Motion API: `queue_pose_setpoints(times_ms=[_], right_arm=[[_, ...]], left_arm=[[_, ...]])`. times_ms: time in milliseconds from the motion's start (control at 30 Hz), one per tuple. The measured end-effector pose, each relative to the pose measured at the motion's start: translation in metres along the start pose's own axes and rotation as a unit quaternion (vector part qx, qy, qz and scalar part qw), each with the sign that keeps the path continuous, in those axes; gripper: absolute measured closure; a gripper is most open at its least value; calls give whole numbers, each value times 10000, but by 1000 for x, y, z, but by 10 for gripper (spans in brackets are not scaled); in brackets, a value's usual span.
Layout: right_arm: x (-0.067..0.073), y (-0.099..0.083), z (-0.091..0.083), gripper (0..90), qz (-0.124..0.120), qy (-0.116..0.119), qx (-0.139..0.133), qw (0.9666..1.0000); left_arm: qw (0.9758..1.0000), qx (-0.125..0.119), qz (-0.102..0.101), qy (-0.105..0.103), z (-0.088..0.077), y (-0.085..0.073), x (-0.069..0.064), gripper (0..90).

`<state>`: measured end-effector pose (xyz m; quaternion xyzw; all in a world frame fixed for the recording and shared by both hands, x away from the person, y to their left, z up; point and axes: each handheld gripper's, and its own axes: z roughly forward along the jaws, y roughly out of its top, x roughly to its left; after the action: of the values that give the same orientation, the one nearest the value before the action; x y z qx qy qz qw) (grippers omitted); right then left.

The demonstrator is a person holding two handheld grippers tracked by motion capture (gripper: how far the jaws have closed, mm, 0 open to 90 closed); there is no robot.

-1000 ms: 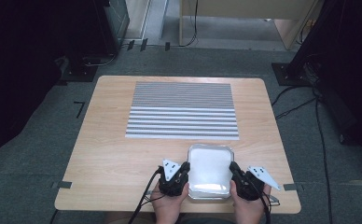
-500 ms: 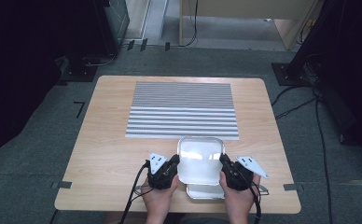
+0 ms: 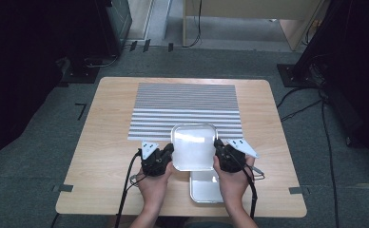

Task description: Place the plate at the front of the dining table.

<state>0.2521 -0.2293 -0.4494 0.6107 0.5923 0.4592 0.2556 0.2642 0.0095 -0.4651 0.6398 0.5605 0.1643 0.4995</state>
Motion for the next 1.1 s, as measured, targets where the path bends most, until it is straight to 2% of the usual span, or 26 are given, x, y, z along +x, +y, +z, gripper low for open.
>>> queue_pose_setpoints(times_ms=[133,400,867,1100], right_arm=[[7,6,10,900,-35,12,-77,10000],[15,22,26,900,-180,81,-245,9995],[18,37,58,898,-266,-2,-176,9995],[14,49,80,896,-311,72,42,9995]], left_arm=[[10000,-29,-93,-4,4,12,9,890],[9999,-92,-137,4,12,31,20,892],[9995,32,-292,63,42,51,36,898],[9992,122,-333,168,59,62,44,898]])
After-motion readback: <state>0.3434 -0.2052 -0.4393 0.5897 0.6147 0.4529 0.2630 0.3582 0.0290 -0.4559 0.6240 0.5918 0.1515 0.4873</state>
